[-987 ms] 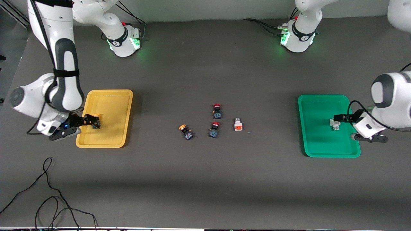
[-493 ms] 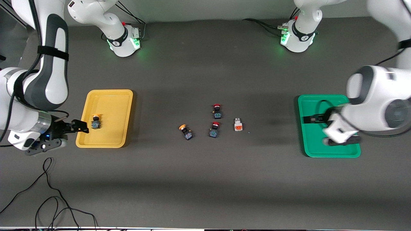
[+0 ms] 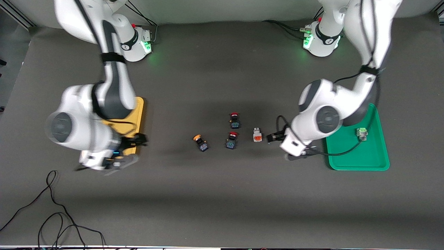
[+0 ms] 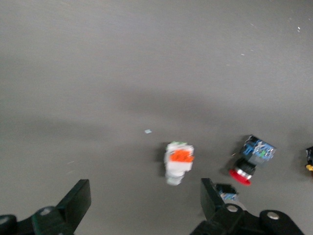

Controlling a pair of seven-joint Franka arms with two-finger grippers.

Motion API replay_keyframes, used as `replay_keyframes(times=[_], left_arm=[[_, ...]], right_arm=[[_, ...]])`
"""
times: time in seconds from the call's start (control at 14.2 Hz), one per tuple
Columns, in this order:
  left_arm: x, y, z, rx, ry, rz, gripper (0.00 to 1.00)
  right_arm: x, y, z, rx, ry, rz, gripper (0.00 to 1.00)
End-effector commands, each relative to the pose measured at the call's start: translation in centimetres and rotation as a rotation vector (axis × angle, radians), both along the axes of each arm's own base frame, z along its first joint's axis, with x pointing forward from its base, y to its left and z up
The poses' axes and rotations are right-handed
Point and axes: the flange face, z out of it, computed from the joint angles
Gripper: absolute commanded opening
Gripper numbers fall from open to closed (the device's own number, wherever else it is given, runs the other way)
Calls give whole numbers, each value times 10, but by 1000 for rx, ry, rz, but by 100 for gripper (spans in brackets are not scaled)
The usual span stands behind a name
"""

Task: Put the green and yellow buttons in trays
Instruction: 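Reach another yellow button with the right gripper while the left gripper reaches the orange switch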

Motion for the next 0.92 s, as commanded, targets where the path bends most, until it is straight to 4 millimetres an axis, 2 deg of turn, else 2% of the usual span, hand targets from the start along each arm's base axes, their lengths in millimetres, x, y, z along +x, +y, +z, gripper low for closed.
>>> replay_keyframes(times=[0.0,0.21,0.28,0.42,0.63,0.85], left_arm=[[2,-25,-38,-19,-19,6,100],[-7,-46,-76,-21,-19,26,100],[-10,-51,-85,-23,-19,23,100],[-16,-60,-102,-20,-22,10,100],[-24,-62,-114,16,-19,-17,100],[-28,-61,-117,96,-43,-39,100]], right_arm=[[-7,76,-12,-10,9,-56,100],[-36,151,-29,-4,-25,-50,100],[-44,167,-39,-16,-24,-36,100],[-49,182,-47,-16,-50,-64,100],[-65,198,-93,-41,-82,-49,100],[-71,174,-145,-41,-182,-77,100]])
